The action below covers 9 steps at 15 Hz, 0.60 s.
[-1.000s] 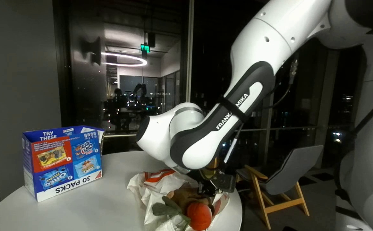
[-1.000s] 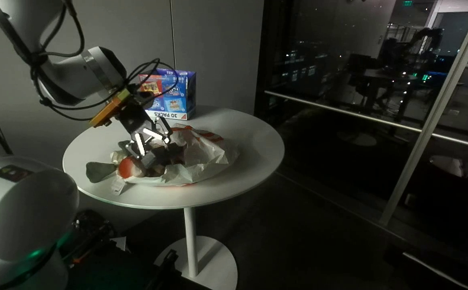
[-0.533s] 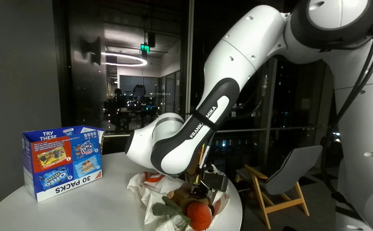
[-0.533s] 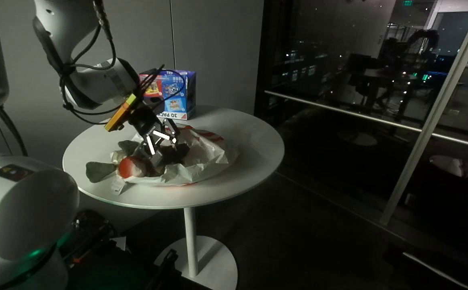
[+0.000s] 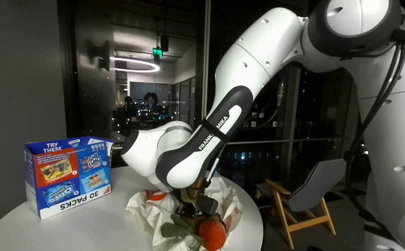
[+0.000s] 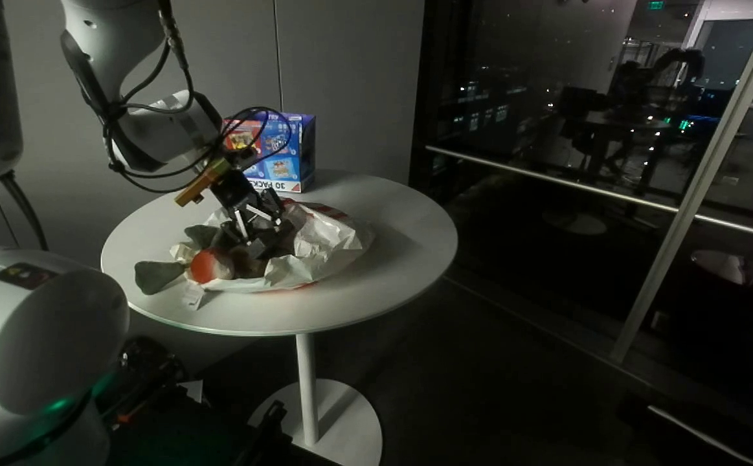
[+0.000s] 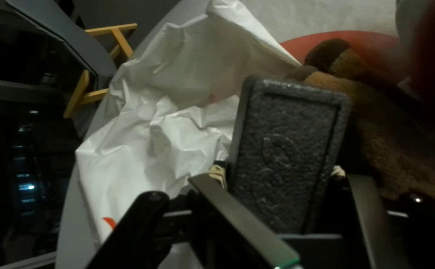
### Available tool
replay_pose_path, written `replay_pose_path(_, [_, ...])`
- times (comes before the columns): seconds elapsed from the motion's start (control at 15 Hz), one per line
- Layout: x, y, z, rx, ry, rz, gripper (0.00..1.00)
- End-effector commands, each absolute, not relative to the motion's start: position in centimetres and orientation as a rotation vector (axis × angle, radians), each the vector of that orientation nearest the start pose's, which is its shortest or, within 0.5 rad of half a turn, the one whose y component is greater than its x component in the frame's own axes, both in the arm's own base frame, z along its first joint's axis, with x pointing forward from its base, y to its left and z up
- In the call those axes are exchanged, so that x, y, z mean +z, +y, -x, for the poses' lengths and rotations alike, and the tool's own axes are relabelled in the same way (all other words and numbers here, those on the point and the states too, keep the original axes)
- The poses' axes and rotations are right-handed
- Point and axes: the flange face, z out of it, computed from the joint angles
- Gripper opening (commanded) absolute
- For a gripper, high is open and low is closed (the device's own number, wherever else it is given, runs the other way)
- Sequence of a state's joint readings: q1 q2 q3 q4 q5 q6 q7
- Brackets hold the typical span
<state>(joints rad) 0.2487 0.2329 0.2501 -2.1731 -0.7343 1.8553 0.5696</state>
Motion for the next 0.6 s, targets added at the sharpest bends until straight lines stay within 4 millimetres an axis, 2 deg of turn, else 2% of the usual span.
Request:
replay_pose_path(0.0, [26.4, 19.2, -49.0, -0.298, 0.476, -2.509, 0.36])
replay_pose_path(0.27, [27.1, 19.1, -49.7, -0.342, 0.531, -2.57, 0.36])
replay_pose_path(0.33, [27.2, 19.4, -49.8, -0.314, 0.539, -2.542, 0.69])
replay_pose_path(0.4, [27.3, 19.7, -49.8, -0.279, 0.56, -2.534, 0.86])
replay_pose_path(0.53, [27.6, 20.5, -49.3, -0.337, 0.585, -2.543, 0.99])
